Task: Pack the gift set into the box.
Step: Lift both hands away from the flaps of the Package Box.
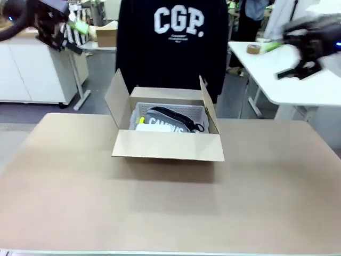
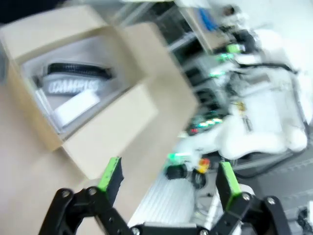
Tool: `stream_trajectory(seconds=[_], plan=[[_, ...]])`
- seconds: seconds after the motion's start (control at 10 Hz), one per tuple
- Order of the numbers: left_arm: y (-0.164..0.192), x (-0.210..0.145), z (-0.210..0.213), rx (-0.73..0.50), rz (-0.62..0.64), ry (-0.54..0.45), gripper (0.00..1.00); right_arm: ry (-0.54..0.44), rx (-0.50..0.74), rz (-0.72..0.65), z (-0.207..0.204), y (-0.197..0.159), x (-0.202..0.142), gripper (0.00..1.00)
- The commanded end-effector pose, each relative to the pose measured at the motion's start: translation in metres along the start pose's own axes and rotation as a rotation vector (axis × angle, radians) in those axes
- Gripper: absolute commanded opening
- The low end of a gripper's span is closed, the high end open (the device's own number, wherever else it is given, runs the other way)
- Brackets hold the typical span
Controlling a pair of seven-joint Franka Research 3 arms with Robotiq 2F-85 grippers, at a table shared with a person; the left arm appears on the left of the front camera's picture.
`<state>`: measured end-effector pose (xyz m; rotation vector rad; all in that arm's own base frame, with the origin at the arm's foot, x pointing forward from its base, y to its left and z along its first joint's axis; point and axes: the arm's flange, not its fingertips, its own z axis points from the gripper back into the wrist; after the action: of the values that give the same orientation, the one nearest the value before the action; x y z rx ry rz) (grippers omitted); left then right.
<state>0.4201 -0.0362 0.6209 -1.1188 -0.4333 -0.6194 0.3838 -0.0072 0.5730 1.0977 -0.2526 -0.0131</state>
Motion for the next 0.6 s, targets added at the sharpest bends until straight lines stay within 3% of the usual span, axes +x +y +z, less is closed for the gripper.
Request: stream_trajectory(seconds=[0.0,0.1,0.2,0.3,0.5], plan=[[0.035,-0.04,0.022,-0.2,0.034,-0.061,1.0,0.056,0.237,-0.076,0.025,-0.062,-0.019,1.0],[0.047,-0.047,0.033,-0.198,0.085,-0.113,1.0,-0.005,0.26,-0.106,0.029,-0.073,-0.027,1.0],[0.003,-0.023,0.02,-0.115,-0.02,-0.05,1.0,-0.051,0.216,-0.161,0.019,-0.078,-0.021,1.0],[0.003,-0.023,0.02,-0.115,-0.02,-0.05,1.0,0.011,0.239,-0.046,0.039,-0.055,-0.034,1.0],[0.003,-0.023,0.02,-0.115,-0.02,-0.05,1.0,0.011,0.239,-0.046,0.039,-0.055,-0.034,1.0]])
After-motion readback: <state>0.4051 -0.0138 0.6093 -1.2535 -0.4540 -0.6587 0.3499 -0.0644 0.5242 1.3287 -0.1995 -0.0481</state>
